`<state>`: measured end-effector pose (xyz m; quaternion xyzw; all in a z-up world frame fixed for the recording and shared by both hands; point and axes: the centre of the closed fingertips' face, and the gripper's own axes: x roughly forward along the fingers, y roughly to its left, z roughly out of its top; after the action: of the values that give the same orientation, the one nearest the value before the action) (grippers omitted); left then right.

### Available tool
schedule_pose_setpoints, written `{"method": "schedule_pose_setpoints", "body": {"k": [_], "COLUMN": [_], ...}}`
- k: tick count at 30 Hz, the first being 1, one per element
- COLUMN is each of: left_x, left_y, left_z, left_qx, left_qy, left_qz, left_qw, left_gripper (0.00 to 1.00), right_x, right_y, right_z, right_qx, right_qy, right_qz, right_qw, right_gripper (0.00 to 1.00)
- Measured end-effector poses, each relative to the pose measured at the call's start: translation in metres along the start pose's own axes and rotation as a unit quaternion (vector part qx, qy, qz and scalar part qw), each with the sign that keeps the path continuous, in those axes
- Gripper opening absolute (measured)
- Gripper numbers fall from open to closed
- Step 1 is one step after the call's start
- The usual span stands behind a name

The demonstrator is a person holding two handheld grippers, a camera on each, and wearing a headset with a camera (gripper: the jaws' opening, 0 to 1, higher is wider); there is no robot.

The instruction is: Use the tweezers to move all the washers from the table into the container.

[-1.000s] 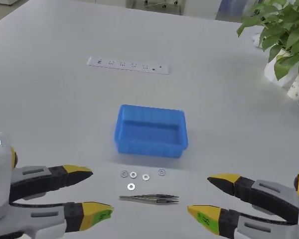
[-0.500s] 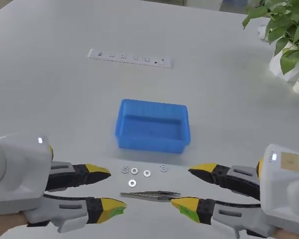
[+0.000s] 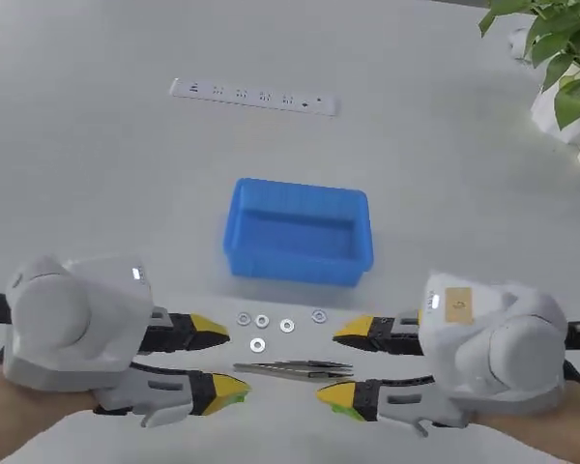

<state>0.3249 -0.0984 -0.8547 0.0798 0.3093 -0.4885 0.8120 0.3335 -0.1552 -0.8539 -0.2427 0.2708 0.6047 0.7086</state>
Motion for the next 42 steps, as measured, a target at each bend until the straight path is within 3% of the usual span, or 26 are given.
{"method": "schedule_pose_setpoints", "body": {"k": [8,13,15,18,24,30,36,42], "left_x": [0.015,0.021,0.024,0.025,0.027,0.029,0.031,0.032], "left_y": [0.004,0.004,0.002,0.002,0.005,0.008,0.005,0.004], "left_z": [-0.012,-0.01,-0.013,-0.018,-0.015,-0.015,-0.016,-0.018], "left_qx": [0.002,0.01,0.001,0.012,0.027,0.047,0.077,0.139], "left_qy": [0.029,0.036,0.042,0.056,0.059,0.068,0.09,0.114], "left_qz": [-0.015,-0.019,-0.034,-0.033,-0.038,-0.041,-0.057,-0.065], "left_qw": [0.9995,0.9991,0.9985,0.9978,0.9972,0.9957,0.9913,0.9816], "left_gripper": [0.33,0.32,0.32,0.29,0.26,0.19,0.09,0.06], "right_x": [0.02,0.025,0.027,0.03,0.033,0.033,0.033,0.033], "right_y": [-0.002,-0.001,0.0,0.001,0.0,-0.001,0.0,0.001], "right_z": [-0.014,-0.019,-0.019,-0.018,-0.02,-0.02,-0.02,-0.019], "right_qx": [-0.021,-0.044,-0.057,-0.064,-0.08,-0.083,-0.084,-0.095], "right_qy": [0.046,0.073,0.081,0.086,0.102,0.105,0.105,0.107], "right_qz": [0.046,0.07,0.079,0.086,0.095,0.094,0.098,0.101], "right_qw": [0.9977,0.9939,0.9919,0.9905,0.987,0.9865,0.986,0.9846], "right_gripper": [0.26,0.22,0.2,0.18,0.15,0.12,0.11,0.09]}}
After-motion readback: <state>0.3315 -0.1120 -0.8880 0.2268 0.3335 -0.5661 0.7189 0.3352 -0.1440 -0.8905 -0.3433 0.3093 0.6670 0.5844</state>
